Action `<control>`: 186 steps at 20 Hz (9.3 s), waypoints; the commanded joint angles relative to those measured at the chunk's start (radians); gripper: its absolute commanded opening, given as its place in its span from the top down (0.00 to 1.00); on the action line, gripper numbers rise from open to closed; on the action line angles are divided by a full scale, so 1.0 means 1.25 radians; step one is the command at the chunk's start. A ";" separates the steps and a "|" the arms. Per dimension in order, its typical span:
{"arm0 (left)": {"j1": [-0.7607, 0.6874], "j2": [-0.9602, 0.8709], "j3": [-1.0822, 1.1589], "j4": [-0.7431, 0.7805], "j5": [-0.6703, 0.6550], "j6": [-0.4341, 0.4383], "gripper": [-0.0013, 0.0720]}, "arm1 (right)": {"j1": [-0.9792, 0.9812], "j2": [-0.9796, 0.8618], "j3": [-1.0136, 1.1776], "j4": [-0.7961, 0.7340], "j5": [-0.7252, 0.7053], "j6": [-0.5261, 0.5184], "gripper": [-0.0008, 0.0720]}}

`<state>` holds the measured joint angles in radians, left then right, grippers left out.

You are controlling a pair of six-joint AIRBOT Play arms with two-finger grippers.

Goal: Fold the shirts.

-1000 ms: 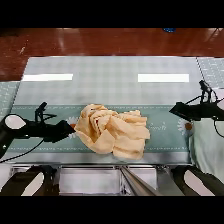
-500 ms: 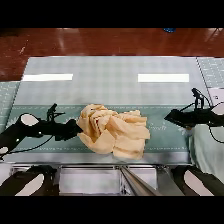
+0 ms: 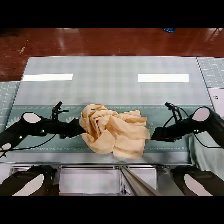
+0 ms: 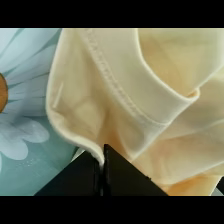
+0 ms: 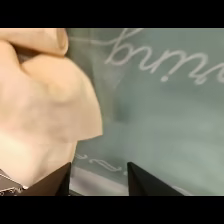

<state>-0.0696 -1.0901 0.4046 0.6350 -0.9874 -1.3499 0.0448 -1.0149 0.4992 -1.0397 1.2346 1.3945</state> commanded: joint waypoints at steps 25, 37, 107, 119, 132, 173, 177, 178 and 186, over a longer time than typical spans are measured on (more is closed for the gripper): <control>0.047 0.032 0.160 -0.023 -0.043 0.026 0.96 | 0.204 -0.004 0.180 0.048 -0.259 0.073 0.95; 0.252 0.175 1.033 -0.100 0.022 0.026 0.96 | -0.155 0.040 1.152 -0.056 0.060 0.007 0.95; 0.220 -0.165 0.226 -0.172 0.048 0.215 0.95 | -0.452 -0.148 0.098 0.044 -0.077 -0.039 0.43; 0.258 -0.164 0.276 -0.172 -0.033 0.215 0.95 | -0.201 -0.283 0.236 0.246 -0.164 -0.091 0.95; 0.384 0.017 1.073 -0.346 -0.112 0.137 0.96 | -0.200 -0.087 1.234 0.021 -0.042 0.061 0.95; 0.190 -0.472 0.971 -0.109 -0.054 0.009 0.28 | -0.263 -0.540 0.829 0.154 -0.125 0.057 0.43; 0.298 -0.442 0.959 0.140 -0.431 -0.065 0.29 | -0.393 -0.522 0.854 0.108 0.066 0.047 0.43; 0.309 -0.413 0.927 0.197 -0.476 -0.052 0.29 | -0.413 -0.515 0.846 0.055 0.112 0.013 0.43; 0.331 -0.045 0.227 0.291 -0.280 -0.047 0.29 | -0.443 -0.342 0.473 0.090 -0.013 -0.064 0.43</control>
<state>0.3305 -1.2720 0.9688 0.9607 -1.4002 -1.4086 -0.5003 -1.5204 1.2396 -0.9970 1.2888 1.3823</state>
